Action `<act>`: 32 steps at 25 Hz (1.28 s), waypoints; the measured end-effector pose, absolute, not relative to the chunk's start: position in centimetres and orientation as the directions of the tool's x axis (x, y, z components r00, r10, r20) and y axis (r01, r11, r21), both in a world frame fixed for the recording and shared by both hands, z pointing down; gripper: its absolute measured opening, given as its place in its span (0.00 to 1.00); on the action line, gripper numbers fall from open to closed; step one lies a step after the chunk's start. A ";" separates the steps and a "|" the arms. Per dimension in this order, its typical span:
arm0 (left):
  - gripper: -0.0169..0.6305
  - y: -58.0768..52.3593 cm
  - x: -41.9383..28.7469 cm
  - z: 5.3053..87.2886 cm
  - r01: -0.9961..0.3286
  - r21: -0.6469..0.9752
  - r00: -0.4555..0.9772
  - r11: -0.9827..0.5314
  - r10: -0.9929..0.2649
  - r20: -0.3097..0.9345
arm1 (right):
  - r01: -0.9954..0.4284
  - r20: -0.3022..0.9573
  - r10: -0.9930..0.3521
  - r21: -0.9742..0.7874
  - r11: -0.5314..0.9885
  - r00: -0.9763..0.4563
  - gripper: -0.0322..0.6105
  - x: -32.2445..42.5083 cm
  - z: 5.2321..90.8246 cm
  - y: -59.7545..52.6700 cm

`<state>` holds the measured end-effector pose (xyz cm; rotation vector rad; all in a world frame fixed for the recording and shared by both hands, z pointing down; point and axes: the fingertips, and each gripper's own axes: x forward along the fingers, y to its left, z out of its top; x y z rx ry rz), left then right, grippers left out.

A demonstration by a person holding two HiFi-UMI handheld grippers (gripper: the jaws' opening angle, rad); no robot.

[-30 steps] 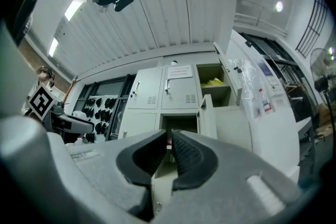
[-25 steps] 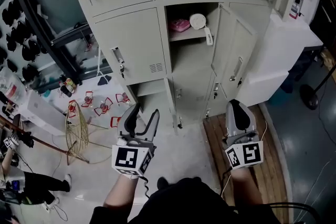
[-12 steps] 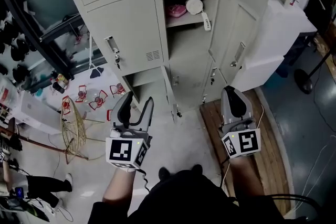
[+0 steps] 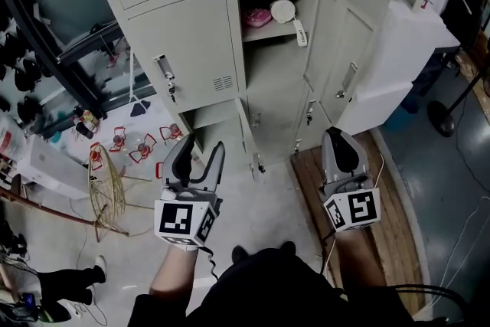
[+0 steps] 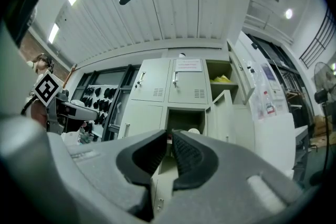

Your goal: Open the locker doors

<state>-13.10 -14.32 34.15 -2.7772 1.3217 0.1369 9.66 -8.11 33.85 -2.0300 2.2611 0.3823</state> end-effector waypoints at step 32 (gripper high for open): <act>0.39 -15.6 -9.7 35.1 -0.799 -0.019 0.600 -0.601 -0.795 -0.087 | -0.986 -0.220 -0.964 0.106 0.132 -0.152 0.08 13.0 34.7 -9.3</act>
